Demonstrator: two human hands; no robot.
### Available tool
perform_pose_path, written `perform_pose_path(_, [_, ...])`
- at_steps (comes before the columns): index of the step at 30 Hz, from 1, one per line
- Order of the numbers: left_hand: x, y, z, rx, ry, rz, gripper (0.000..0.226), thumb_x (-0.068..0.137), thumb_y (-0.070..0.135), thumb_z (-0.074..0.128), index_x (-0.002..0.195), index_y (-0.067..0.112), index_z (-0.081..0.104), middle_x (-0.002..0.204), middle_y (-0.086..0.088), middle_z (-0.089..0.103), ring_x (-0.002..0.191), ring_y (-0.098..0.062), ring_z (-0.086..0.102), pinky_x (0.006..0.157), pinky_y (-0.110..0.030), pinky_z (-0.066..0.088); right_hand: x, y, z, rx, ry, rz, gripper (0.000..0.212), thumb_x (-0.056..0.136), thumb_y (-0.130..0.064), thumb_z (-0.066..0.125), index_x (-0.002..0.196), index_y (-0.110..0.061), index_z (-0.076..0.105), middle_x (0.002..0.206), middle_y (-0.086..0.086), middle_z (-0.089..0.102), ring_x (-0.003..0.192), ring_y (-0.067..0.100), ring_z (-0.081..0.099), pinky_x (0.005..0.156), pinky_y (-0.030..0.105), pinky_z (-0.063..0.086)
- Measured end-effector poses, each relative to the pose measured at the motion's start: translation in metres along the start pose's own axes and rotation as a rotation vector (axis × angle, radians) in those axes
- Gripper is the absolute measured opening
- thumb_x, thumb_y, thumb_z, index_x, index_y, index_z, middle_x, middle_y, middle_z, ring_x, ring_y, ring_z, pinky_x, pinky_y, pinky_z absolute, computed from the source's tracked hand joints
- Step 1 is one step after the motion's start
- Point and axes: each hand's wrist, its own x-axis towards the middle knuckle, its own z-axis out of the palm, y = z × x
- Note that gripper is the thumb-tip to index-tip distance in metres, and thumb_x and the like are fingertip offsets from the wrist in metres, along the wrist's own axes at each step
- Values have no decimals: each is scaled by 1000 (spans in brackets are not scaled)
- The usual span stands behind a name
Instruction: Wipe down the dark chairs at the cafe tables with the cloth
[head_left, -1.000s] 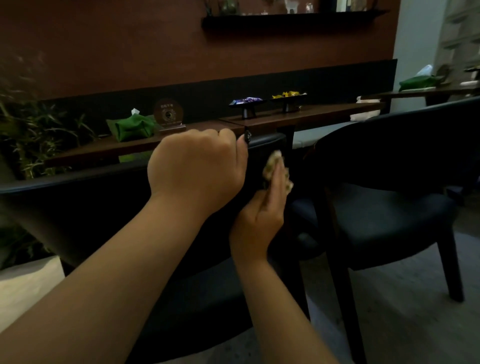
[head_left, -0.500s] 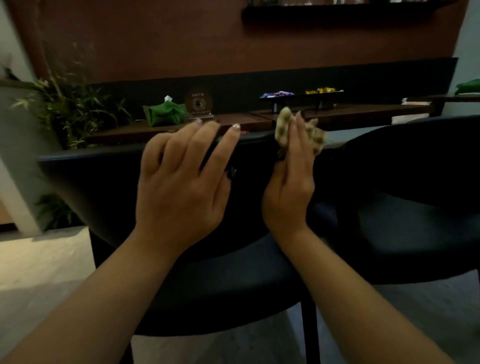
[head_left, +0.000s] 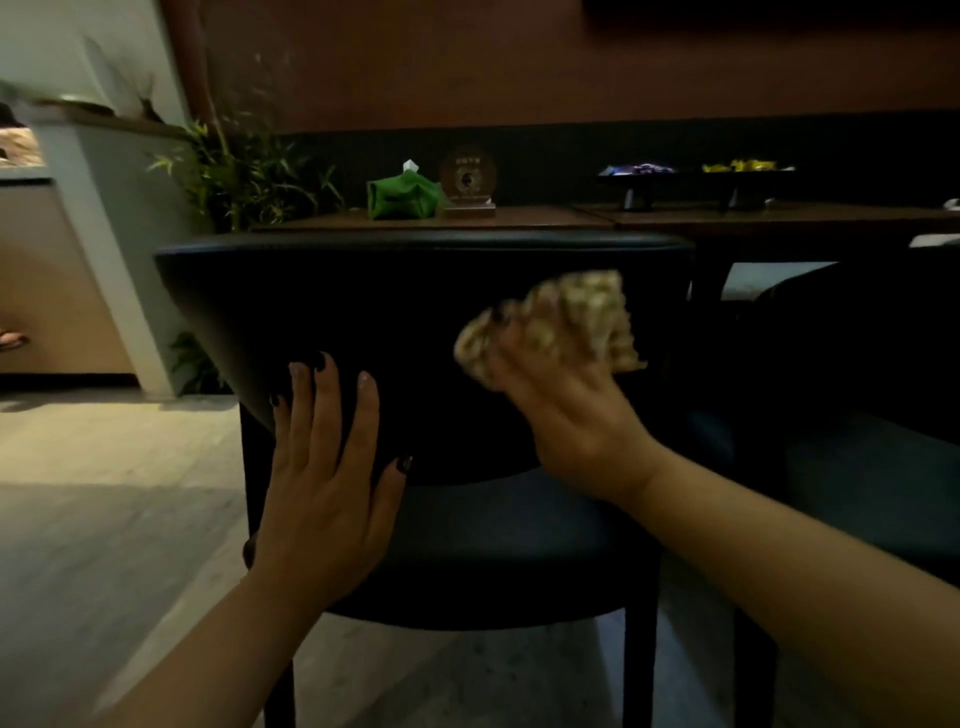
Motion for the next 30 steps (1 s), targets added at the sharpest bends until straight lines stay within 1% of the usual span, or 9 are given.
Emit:
perform_pose_path(3, [-15, 2, -3, -278, -35, -255, 77, 98, 39, 39, 155, 20, -10, 161, -2, -22, 149, -20, -14, 122, -32, -2, -29, -2, 1, -96, -320, -408, 42, 102, -13, 28, 117, -15, 67, 126, 5, 59, 123, 29, 54, 108, 40, 35])
perform_pose_path(5, [-20, -1, -4, -583, -7, -572, 71, 102, 43, 40, 152, 32, -9, 161, 11, -17, 149, -10, -13, 122, -29, -3, -28, 4, -5, -145, -432, -538, 37, 98, -14, 37, 117, -17, 69, 129, 2, 59, 123, 22, 54, 111, 36, 32])
perform_pose_path(8, [-20, -12, -5, -1085, -103, -1180, 59, 102, 39, 38, 155, 33, 12, 160, 2, 25, 144, -24, 29, 118, -47, 22, 6, 19, -16, -63, -187, -369, 35, 100, -6, 36, 129, -4, 55, 137, 12, 47, 130, 33, 44, 117, 44, 23])
perform_pose_path(10, [-20, -20, -5, -1502, -104, -1412, 49, 102, 40, 36, 148, 22, 37, 146, -9, 48, 130, -28, 49, 111, -47, 32, 42, 25, -22, -26, -9, -175, 36, 98, -1, 41, 133, 2, 48, 138, 17, 45, 132, 39, 41, 113, 52, 27])
perform_pose_path(14, [-17, -26, -13, -1927, -98, -1465, 60, 96, 53, 35, 137, 11, 48, 127, -17, 64, 121, -34, 57, 109, -49, 35, 41, 6, -8, -105, 21, -176, 37, 96, -3, 43, 133, 1, 49, 136, 18, 49, 129, 39, 46, 101, 53, 43])
perform_pose_path(18, [-18, -34, -16, -2061, -90, -1456, 70, 90, 60, 39, 140, 11, 46, 128, -21, 62, 121, -38, 57, 107, -52, 36, -2, -15, 0, -150, -479, -572, 47, 98, -6, 27, 107, -15, 73, 111, 2, 71, 106, 20, 66, 100, 37, 42])
perform_pose_path(20, [-20, -36, -14, -2094, -114, -1440, 71, 87, 61, 41, 138, 12, 48, 128, -19, 63, 119, -36, 60, 105, -52, 38, -2, -19, 0, -180, -612, -664, 40, 93, -11, 38, 101, -18, 76, 109, -2, 72, 105, 15, 66, 102, 35, 41])
perform_pose_path(26, [-26, -40, -7, -2118, -113, -1457, 69, 85, 60, 43, 131, 11, 52, 126, -15, 65, 115, -32, 63, 104, -50, 39, 78, -7, -13, -111, -38, -233, 35, 99, -2, 41, 130, 3, 53, 135, 19, 50, 130, 38, 44, 107, 49, 38])
perform_pose_path(30, [-25, -48, -5, -2144, -59, -1477, 70, 83, 59, 46, 132, 10, 51, 124, -16, 66, 118, -32, 61, 103, -50, 40, 57, -26, 5, -181, -114, -375, 31, 97, -4, 43, 124, 0, 58, 128, 16, 57, 120, 36, 55, 99, 49, 45])
